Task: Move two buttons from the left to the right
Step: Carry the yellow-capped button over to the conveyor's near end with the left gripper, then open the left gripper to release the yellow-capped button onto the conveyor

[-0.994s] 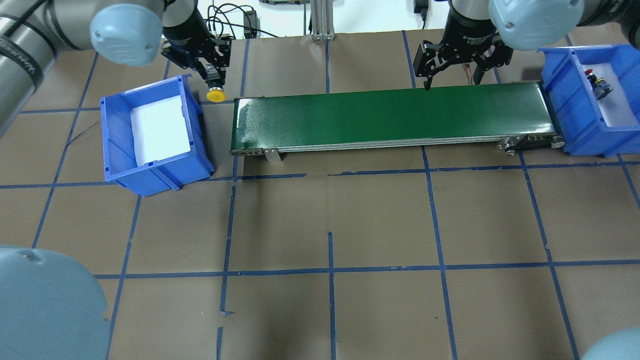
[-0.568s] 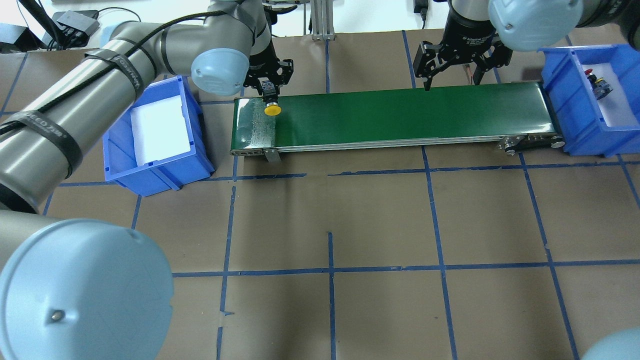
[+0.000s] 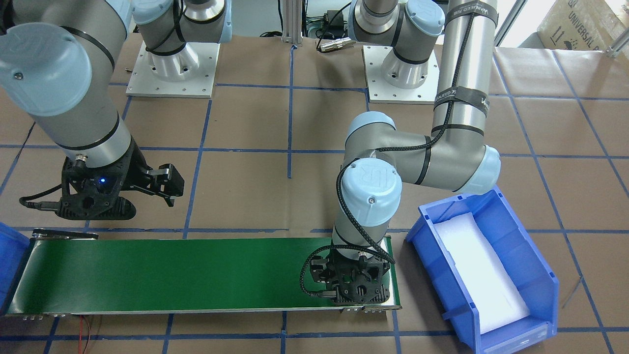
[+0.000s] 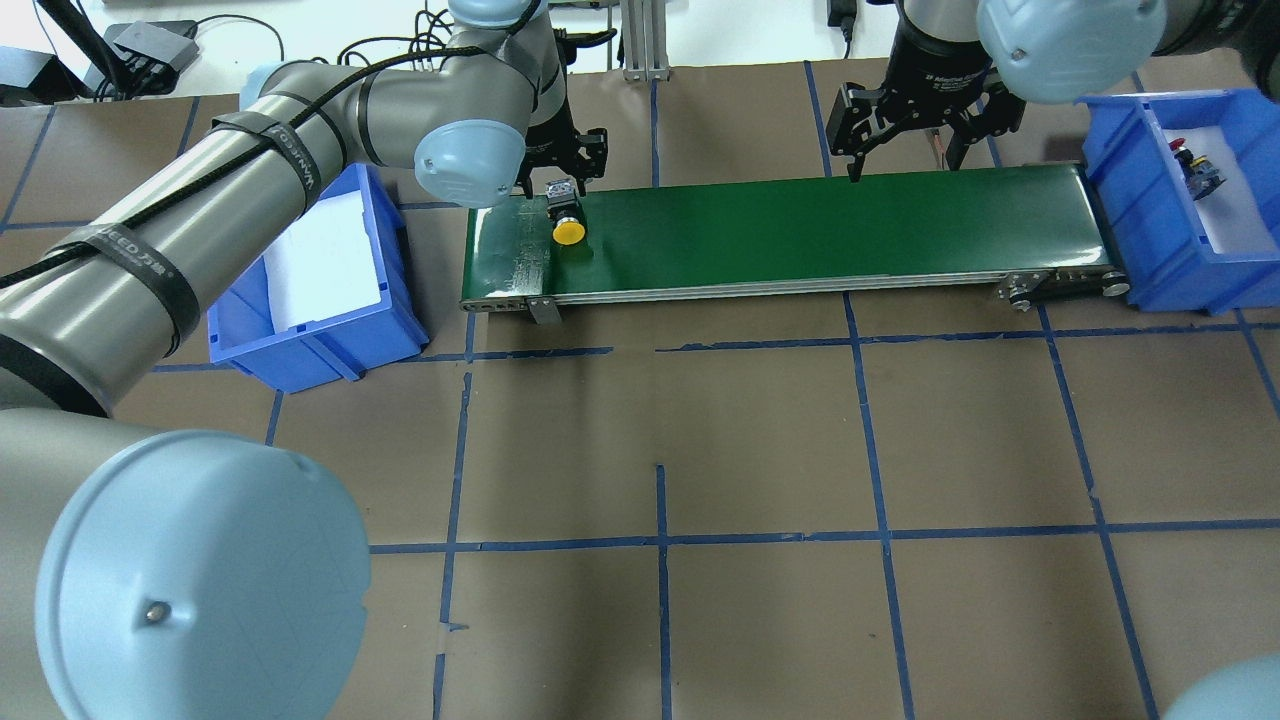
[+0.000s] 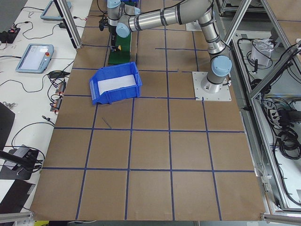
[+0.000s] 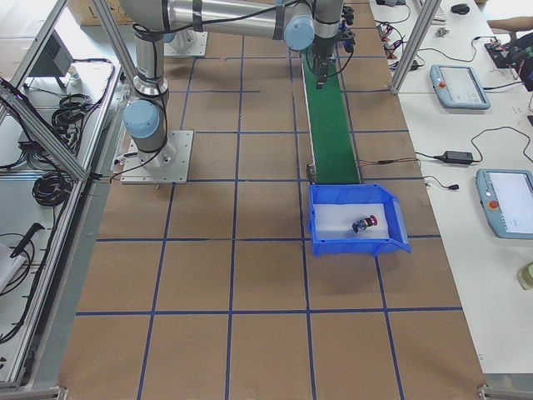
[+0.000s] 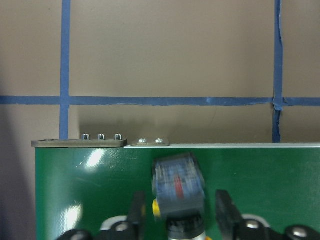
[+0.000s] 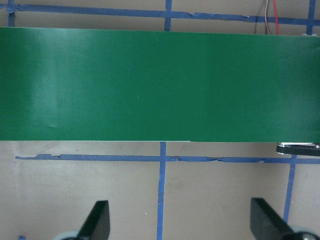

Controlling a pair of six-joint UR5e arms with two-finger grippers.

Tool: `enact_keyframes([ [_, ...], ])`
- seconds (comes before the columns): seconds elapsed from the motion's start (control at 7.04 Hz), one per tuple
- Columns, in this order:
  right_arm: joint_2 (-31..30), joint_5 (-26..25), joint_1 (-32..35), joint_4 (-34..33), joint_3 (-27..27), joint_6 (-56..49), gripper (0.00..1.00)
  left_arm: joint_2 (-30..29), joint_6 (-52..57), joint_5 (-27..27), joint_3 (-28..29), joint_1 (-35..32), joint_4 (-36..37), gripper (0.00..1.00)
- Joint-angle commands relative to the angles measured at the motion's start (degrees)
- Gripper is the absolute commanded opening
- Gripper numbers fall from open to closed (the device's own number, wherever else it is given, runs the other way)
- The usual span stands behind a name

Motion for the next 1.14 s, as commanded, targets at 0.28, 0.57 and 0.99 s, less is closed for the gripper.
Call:
enact_keyframes([
  [0.28,0.00,0.00,0.00,0.00,0.00,0.06,1.00,7.48,10.18,-0.61,3.05,9.49,-13.95,1.00],
  [0.57,0.00,0.00,0.09,0.00,0.00,0.06,1.00,15.20,11.38,-0.26,1.66,12.33,-20.38,1.00],
  [0.99,-2.63,-0.09,0.09,1.14,-0.44,-0.03,1.00,25.06,11.90,2.29,-1.76,14.34,-31.20,1.00],
])
